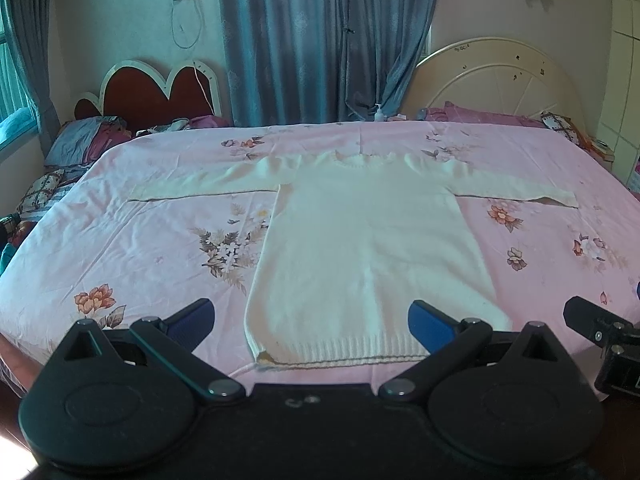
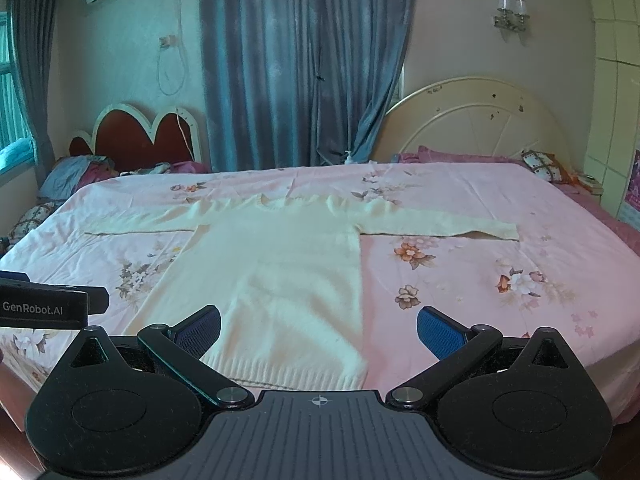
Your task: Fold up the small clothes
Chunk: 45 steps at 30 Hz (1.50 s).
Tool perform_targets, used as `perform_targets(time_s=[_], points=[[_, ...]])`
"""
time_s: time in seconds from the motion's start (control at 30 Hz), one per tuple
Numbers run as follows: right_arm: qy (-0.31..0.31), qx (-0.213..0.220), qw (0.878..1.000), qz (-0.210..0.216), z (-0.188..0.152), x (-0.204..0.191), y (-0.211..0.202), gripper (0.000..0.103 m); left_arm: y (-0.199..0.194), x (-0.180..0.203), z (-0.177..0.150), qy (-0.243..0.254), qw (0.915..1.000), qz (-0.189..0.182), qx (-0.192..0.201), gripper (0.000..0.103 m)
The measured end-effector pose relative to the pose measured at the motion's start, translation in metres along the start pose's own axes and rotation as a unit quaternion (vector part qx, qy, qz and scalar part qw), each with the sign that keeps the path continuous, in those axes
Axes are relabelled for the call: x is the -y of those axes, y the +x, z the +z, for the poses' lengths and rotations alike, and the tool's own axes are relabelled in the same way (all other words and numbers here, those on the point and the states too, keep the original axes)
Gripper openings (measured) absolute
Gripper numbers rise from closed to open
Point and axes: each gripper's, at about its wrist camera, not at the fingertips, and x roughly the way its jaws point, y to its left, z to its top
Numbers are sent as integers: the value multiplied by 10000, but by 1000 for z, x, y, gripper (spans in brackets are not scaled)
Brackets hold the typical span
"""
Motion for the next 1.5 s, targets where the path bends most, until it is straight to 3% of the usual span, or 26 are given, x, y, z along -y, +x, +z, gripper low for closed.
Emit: perform_targets(time_s=[1.5], points=[[43,-57,9999,-87,-5,2,6,103,9,-3,2,-71,10000,5,-63,103]])
